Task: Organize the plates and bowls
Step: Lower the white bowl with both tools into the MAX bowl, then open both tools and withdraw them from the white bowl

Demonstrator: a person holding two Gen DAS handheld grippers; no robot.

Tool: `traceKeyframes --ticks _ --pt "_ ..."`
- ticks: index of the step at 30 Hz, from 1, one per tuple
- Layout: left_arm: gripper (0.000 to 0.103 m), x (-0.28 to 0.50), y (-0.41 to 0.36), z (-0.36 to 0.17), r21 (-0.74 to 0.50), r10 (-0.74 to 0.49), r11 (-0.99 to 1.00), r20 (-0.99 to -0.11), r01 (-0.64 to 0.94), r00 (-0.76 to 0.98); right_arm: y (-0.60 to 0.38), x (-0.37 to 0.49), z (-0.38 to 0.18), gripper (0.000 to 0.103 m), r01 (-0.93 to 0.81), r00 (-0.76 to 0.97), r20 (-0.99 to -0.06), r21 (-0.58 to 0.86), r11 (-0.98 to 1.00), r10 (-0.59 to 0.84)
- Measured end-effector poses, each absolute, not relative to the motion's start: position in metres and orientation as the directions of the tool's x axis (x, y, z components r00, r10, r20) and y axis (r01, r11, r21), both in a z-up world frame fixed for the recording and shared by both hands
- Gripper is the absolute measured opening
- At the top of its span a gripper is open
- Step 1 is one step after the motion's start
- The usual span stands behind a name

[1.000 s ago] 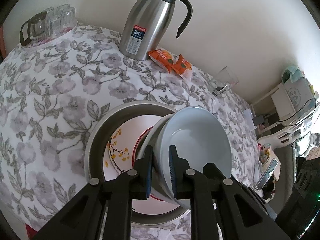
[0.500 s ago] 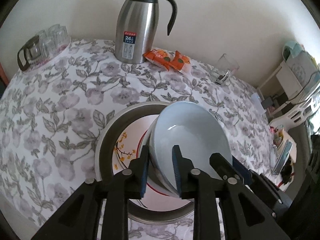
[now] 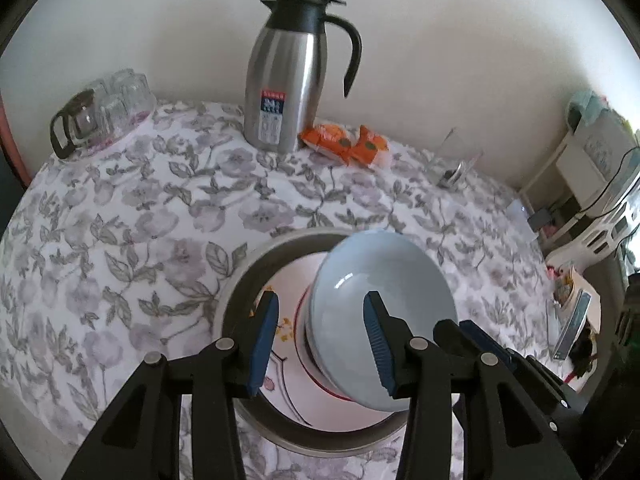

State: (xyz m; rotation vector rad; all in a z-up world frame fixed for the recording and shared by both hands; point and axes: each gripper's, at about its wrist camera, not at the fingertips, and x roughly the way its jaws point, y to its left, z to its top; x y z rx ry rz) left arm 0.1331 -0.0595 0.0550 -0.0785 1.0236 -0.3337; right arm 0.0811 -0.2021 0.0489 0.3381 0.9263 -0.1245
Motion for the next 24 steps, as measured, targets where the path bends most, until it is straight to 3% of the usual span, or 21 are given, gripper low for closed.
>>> traceKeyframes --ticks 4,6,7,8,10,11,15,20,24 --pt "0.068 0.128 -0.050 0.063 -0.244 -0.327 0.943 -0.798 0.225 0.506 -0.201 0.078 0.056 0.024 0.239 0.615 -0.788 0.229 0.943 0.036" --pt "0.069 0.125 -0.043 0.066 -0.236 -0.307 0.951 -0.789 0.199 0.531 -0.201 0.076 0.057 0.025 0.238 0.615 -0.787 0.232 0.943 0.039" --pt "0.069 0.124 -0.040 0.067 -0.228 -0.293 0.956 -0.788 0.186 0.541 -0.202 0.076 0.057 0.029 0.238 0.614 -0.789 0.231 0.943 0.039" --pt "0.071 0.124 -0.036 0.068 -0.222 -0.281 0.960 -0.786 0.173 0.551 -0.202 0.076 0.057 0.040 0.241 0.612 -0.790 0.228 0.944 0.034" --pt "0.081 0.122 -0.027 0.067 -0.203 -0.244 0.970 -0.781 0.136 0.574 -0.203 0.074 0.057 0.056 0.251 0.611 -0.791 0.211 0.945 0.014" --pt "0.086 0.122 -0.022 0.065 -0.189 -0.220 0.975 -0.782 0.114 0.583 -0.203 0.073 0.058 0.056 0.254 0.611 -0.791 0.203 0.946 0.006" --pt "0.086 0.121 -0.009 0.056 -0.168 -0.183 0.983 -0.791 0.080 0.583 -0.207 0.068 0.058 0.059 0.266 0.609 -0.793 0.195 0.944 -0.007" --pt "0.091 0.115 0.001 0.047 -0.138 -0.143 0.989 -0.799 0.053 0.584 -0.209 0.059 0.056 0.078 0.271 0.611 -0.791 0.197 0.942 -0.011" --pt "0.091 0.105 0.012 0.042 -0.145 -0.135 0.989 -0.796 0.032 0.590 -0.208 0.050 0.056 0.085 0.265 0.619 -0.785 0.200 0.943 -0.008"
